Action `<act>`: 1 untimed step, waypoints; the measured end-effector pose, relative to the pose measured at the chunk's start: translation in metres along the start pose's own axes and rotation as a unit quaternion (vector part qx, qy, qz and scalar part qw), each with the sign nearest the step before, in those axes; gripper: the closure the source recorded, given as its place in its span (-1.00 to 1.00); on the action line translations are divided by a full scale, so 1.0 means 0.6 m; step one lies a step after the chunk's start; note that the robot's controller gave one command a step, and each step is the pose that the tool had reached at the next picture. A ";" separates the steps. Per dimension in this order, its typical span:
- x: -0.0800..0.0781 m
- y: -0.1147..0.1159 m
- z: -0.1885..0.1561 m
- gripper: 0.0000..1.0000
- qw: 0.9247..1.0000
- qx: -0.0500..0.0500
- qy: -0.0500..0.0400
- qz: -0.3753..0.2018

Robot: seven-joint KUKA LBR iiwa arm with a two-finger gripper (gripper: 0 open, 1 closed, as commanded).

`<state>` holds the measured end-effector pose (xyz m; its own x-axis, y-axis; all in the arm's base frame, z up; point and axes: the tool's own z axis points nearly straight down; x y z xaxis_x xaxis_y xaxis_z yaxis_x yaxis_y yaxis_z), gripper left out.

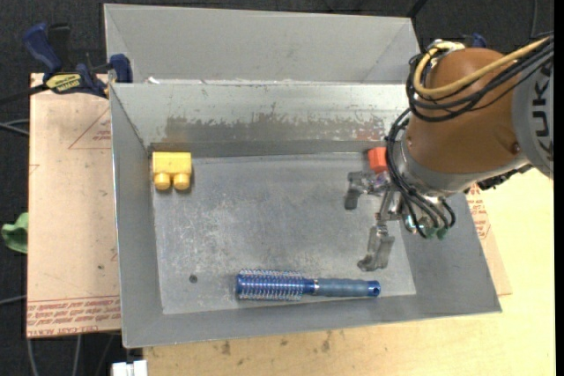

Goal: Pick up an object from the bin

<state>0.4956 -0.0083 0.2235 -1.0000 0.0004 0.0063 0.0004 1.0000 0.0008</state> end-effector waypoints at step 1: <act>-0.002 0.081 0.198 -1.00 0.998 -0.001 0.001 -0.068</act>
Offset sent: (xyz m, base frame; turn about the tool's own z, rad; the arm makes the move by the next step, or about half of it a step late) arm 0.0020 0.0465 -0.1141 -0.1341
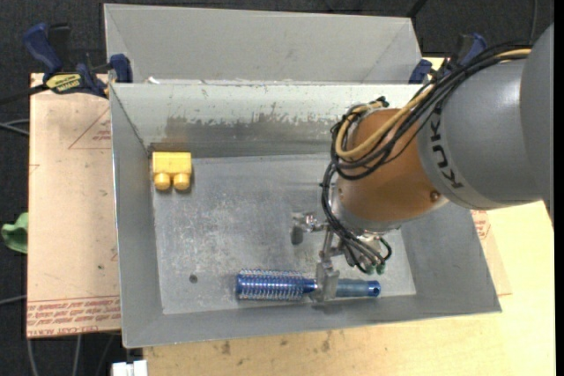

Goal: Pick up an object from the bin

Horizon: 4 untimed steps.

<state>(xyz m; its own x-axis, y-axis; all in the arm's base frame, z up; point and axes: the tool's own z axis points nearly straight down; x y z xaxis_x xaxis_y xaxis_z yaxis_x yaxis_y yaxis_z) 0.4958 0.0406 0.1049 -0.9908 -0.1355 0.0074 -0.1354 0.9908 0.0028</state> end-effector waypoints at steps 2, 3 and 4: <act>0.021 0.011 0.058 1.00 0.998 0.001 -0.005 -0.066; -0.005 0.001 -0.086 1.00 0.997 0.002 -0.008 -0.076; 0.026 0.002 -0.196 1.00 0.996 0.002 -0.007 -0.087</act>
Offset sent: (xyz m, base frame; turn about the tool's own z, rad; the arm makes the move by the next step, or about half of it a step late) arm -0.0143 0.0048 -0.0349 -0.1355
